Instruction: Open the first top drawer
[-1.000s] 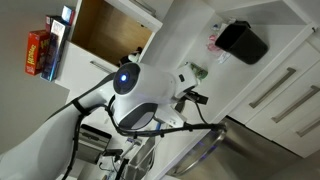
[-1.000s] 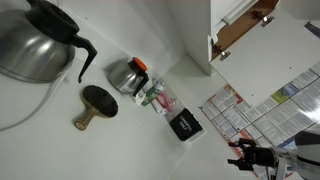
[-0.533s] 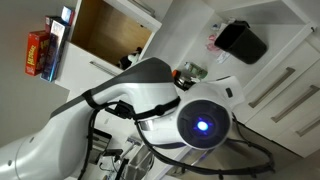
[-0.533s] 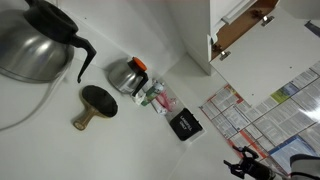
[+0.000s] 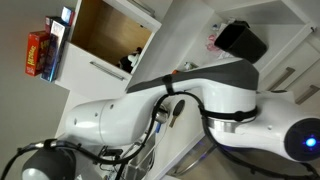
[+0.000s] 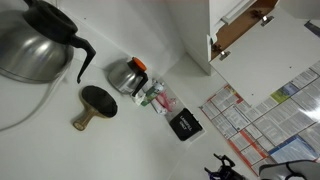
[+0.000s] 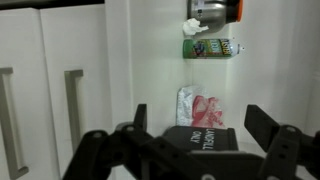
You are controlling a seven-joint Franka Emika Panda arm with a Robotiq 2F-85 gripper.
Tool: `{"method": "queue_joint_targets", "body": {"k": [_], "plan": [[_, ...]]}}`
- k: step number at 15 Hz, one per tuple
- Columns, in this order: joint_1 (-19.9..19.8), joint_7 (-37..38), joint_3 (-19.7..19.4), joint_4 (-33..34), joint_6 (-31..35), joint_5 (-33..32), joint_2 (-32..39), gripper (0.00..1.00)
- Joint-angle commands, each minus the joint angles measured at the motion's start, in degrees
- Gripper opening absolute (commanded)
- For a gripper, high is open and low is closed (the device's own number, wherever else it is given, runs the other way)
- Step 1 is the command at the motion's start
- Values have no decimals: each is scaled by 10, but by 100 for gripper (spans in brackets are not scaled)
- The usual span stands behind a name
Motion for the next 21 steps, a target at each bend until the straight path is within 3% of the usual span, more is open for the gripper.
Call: {"method": "queue_joint_targets", "body": {"k": [1, 7, 15, 21], "plan": [[-60, 9, 56, 105, 15, 6, 107, 100], [-102, 8, 106, 194, 56, 2, 191, 100], [-105, 1, 116, 193, 58, -5, 191, 100], [-139, -27, 157, 230, 79, 113, 266, 100]]}}
